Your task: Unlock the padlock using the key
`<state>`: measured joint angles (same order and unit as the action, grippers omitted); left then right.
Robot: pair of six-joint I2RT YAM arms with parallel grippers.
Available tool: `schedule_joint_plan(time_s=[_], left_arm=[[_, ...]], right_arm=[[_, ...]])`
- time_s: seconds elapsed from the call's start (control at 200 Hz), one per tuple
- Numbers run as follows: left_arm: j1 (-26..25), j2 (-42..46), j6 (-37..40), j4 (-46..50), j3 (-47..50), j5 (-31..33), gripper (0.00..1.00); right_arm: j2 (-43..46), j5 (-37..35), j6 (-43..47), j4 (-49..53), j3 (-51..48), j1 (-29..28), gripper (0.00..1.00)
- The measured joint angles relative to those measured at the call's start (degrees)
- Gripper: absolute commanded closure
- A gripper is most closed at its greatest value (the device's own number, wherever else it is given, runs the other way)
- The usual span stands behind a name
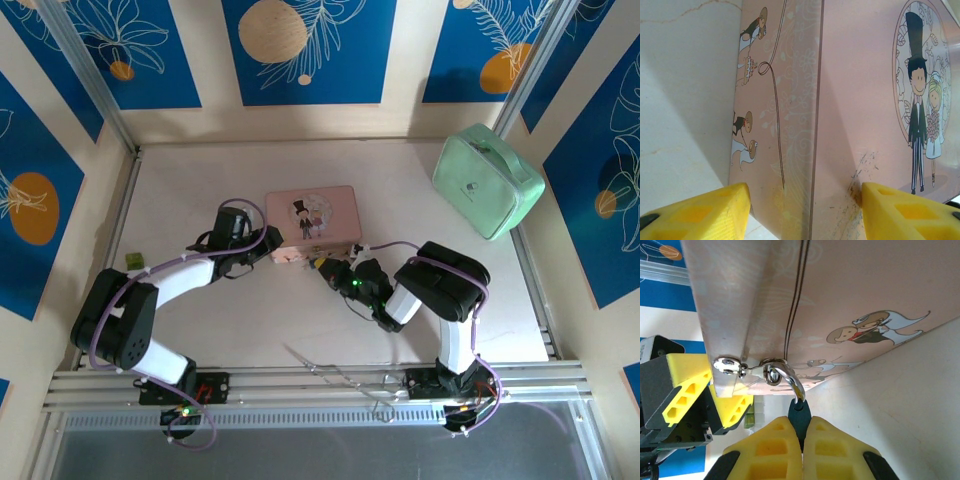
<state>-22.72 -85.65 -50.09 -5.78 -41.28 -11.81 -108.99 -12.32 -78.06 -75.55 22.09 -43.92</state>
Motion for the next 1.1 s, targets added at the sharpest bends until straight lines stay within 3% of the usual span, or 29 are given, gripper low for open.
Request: schedule_joint_plan(time_s=[0.215, 0.525, 0.785, 1.096], left_arm=[[0.0, 0.0, 0.0, 0.0, 0.0, 0.0, 0.42], [0.0, 0.0, 0.0, 0.0, 0.0, 0.0, 0.43], [0.0, 0.0, 0.0, 0.0, 0.0, 0.0, 0.43], [0.0, 0.3, 0.1, 0.5, 0.0, 0.0, 0.43]], right_arm=[[0.1, -1.3, -0.9, 0.7, 0.3, -0.5, 1.0], [3.4, -8.7, -2.3, 7.2, 0.7, -1.0, 1.0], [6.4, -9.5, -1.4, 10.5, 0.7, -1.3, 1.0], [23.6, -3.8, 4.9, 27.0, -1.9, -0.9, 1.0]])
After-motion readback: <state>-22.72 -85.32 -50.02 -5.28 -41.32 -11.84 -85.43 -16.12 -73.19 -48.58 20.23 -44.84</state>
